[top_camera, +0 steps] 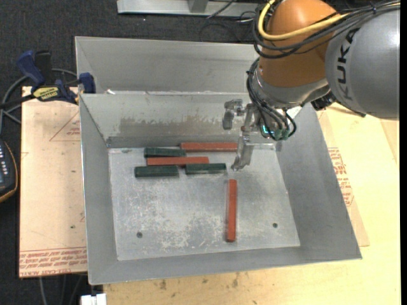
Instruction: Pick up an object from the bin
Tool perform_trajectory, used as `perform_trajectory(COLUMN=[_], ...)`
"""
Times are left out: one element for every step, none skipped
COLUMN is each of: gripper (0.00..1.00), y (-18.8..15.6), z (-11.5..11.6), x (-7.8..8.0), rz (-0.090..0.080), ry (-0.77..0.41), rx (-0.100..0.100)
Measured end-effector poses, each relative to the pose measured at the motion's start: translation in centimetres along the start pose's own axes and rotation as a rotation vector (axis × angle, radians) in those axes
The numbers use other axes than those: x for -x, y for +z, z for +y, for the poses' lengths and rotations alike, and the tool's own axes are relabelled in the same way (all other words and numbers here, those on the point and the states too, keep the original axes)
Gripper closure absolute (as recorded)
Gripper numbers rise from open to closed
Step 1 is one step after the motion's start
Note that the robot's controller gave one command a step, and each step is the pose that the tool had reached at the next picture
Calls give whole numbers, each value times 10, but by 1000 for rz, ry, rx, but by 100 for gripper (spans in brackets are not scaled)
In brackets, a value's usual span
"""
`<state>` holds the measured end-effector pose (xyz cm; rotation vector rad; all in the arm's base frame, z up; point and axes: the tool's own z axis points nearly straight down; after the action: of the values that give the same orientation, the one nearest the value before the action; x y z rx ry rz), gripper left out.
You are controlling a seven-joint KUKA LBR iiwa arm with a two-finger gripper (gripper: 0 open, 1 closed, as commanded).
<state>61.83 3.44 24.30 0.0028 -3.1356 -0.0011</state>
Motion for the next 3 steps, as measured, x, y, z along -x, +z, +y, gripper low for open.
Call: perform_trajectory(gripper=[0,0,100], y=[138,172,169], z=[-4,-6,-6], x=[10,35,36], rz=[0,-14,-15], ry=[-63,-5,-5], rx=[0,2,1])
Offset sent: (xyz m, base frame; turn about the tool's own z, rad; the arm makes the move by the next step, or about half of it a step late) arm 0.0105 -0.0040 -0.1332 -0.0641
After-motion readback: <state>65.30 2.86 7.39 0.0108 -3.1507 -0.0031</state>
